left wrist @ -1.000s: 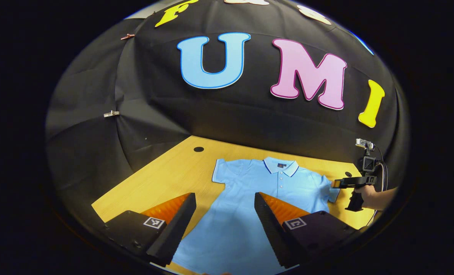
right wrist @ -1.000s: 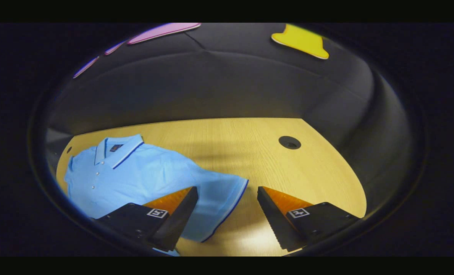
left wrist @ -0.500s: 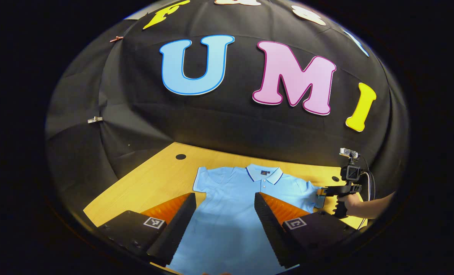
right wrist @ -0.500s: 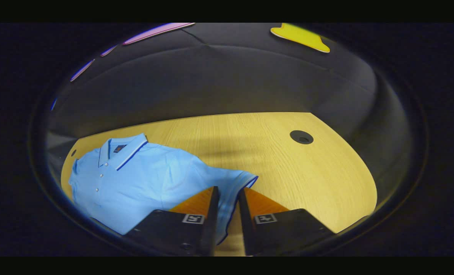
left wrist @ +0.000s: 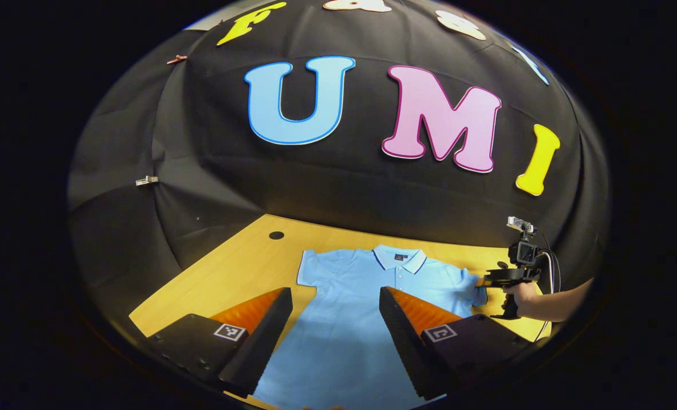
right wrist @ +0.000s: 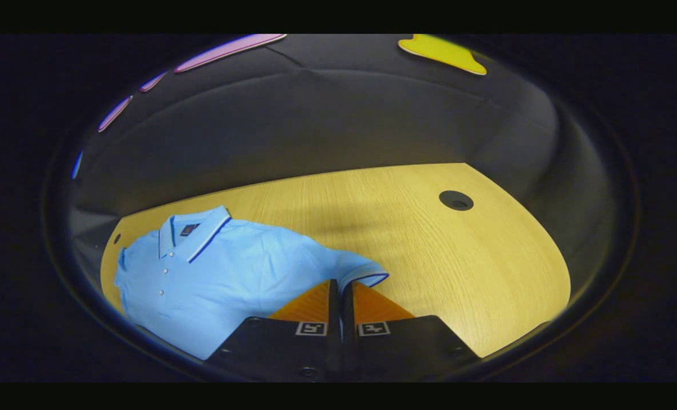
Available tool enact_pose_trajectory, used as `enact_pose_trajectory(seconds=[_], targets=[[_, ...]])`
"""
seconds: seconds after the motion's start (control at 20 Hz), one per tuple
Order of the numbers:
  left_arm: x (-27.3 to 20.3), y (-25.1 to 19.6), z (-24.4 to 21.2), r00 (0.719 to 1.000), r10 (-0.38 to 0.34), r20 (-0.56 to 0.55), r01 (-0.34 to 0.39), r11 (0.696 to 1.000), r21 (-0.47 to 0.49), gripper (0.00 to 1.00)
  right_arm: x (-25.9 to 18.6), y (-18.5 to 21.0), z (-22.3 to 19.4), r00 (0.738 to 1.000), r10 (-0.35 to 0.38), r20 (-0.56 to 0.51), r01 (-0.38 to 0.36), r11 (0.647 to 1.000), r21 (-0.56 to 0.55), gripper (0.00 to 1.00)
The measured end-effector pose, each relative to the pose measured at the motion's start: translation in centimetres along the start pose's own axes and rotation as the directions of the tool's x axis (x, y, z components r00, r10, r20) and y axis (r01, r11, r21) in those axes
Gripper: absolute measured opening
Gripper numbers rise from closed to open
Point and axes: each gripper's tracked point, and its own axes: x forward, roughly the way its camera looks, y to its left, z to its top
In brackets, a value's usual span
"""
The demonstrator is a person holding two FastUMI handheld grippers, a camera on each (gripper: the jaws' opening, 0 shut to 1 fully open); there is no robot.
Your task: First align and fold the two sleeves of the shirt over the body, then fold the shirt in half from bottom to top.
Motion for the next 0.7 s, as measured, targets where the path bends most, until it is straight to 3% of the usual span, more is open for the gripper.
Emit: enact_pose_trajectory(seconds=[0.05, 0.1, 0.25, 0.4, 0.45, 0.6, 0.65, 0.7], targets=[[-0.2, 0.5, 0.1, 1.0, 0.003, 0.002, -0.003, 1.0, -0.008, 0.98, -0.5, 0.3, 0.6, 1.0, -0.001, 0.02, 0.001, 1.0, -0.011, 0.0], [-0.4, 1.0, -0.2, 1.0, 0.005, 0.001, -0.005, 1.0, -0.015, 0.98, -1.0, 0.6, 1.2, 0.999, -0.004, 0.038, 0.006, 0.999, -0.031, 0.05], [-1.2, 2.6, -0.6, 1.0, 0.017, -0.001, -0.017, 0.999, -0.032, 0.98, -2.5, 3.0, 2.8, 0.996, 0.014, 0.09, -0.004, 0.994, -0.106, 0.0], [-2.2, 4.4, -1.1, 0.999, 0.035, -0.003, -0.036, 0.998, -0.047, 0.98, -3.9, 6.5, 4.2, 0.99, 0.051, 0.132, -0.024, 0.98, -0.199, 0.11], [-2.6, 5.0, -1.1, 0.999, 0.041, -0.002, -0.041, 0.998, -0.051, 0.98, -4.5, 7.8, 4.7, 0.987, 0.066, 0.148, -0.03, 0.972, -0.232, 0.05], [-3.4, 6.8, -1.3, 0.998, 0.067, 0.002, -0.067, 0.996, -0.064, 0.98, -5.3, 12.3, 5.1, 0.979, 0.118, 0.165, -0.062, 0.948, -0.311, 0.05], [-3.7, 7.4, -1.3, 0.997, 0.077, 0.004, -0.076, 0.995, -0.07, 0.98, -5.4, 13.7, 5.0, 0.977, 0.132, 0.165, -0.071, 0.94, -0.333, 0.11], [-4.0, 8.0, -1.4, 0.996, 0.085, 0.005, -0.084, 0.994, -0.077, 0.98, -5.8, 14.9, 5.0, 0.975, 0.147, 0.165, -0.08, 0.931, -0.355, 0.0]])
